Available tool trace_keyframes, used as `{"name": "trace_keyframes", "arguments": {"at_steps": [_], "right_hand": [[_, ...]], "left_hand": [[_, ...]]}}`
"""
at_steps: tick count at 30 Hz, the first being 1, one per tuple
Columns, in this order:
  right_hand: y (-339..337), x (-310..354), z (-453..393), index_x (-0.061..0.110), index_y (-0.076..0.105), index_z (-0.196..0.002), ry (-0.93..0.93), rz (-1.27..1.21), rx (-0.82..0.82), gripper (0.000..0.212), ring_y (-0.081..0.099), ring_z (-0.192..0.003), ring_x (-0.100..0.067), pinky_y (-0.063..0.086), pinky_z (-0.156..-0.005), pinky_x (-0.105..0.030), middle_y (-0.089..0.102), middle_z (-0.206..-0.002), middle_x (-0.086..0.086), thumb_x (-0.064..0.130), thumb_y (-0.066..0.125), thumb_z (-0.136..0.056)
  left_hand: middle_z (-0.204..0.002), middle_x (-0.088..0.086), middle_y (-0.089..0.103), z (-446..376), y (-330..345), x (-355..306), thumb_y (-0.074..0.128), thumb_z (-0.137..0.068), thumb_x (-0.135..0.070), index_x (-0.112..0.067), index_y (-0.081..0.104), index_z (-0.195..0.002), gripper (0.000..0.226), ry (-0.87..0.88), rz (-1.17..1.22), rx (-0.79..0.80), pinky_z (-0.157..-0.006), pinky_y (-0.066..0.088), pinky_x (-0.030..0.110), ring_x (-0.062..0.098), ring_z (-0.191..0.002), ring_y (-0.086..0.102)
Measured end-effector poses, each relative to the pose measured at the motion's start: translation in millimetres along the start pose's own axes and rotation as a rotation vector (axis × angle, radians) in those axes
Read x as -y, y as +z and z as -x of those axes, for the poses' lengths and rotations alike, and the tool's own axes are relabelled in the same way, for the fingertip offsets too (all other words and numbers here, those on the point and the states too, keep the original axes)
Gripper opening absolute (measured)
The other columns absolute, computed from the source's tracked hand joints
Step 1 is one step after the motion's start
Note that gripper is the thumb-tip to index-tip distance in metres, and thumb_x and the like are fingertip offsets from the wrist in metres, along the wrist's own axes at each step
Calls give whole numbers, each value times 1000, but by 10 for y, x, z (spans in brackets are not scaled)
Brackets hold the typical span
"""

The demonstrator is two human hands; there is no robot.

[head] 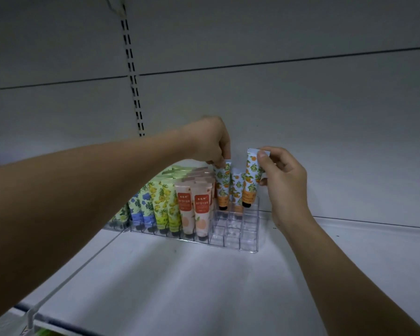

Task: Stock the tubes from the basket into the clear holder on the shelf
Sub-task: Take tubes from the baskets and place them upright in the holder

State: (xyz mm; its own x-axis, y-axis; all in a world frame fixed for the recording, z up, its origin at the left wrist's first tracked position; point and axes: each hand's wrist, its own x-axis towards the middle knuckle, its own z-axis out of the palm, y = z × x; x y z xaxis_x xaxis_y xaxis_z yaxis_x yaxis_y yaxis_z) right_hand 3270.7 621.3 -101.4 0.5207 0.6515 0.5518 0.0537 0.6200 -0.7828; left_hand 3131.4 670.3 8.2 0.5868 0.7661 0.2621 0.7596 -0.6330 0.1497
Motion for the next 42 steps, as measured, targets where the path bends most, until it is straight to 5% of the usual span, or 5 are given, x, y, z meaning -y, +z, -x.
{"name": "trace_keyframes", "arguments": {"at_steps": [11, 19, 22, 28, 42], "right_hand": [[-15, -26, 5, 28, 70, -82, -9, 37, 28, 18, 63, -72, 1, 49, -55, -15, 70, -80, 13, 15, 63, -92], [47, 25, 68, 24, 69, -85, -37, 121, 53, 15, 60, -69, -6, 49, -54, -22, 67, -80, 5, 11, 63, -91], [59, 27, 101, 21, 69, -89, -45, 161, 66, 11, 60, -70, -7, 51, -55, -22, 68, -81, 3, 11, 64, -91], [104, 27, 124, 19, 69, -92, -66, 217, 70, 8, 63, -76, -7, 55, -59, -23, 69, -87, 3, 13, 64, -91], [57, -180, 157, 20, 65, -96, 39, 437, 146, 4, 63, -87, -15, 55, -65, -24, 66, -94, 0, 20, 62, -93]], "left_hand": [[-106, 3, 72, -11, 302, -24, 71, -84, -13, -13, 74, -106, 22, -12, -93, 35, -76, 50, 26, 15, -88, 63], [-100, 0, 67, 966, 548, 20, 55, -89, -18, -24, 70, -106, 23, 214, 19, -360, -85, 44, 37, 21, -99, 54], [-101, -4, 67, 1439, 872, 109, 56, -90, -23, -26, 69, -108, 22, 224, 104, -295, -83, 44, 33, 18, -96, 54], [-137, -11, 42, 1757, 1355, 313, 37, -93, -60, -41, 46, -133, 46, -27, 115, -10, -107, 31, 42, 16, -126, 35], [-137, -7, 42, 1750, 1438, 325, 36, -92, -60, -39, 49, -132, 47, -46, 114, -38, -110, 25, 51, 19, -127, 34]]}}
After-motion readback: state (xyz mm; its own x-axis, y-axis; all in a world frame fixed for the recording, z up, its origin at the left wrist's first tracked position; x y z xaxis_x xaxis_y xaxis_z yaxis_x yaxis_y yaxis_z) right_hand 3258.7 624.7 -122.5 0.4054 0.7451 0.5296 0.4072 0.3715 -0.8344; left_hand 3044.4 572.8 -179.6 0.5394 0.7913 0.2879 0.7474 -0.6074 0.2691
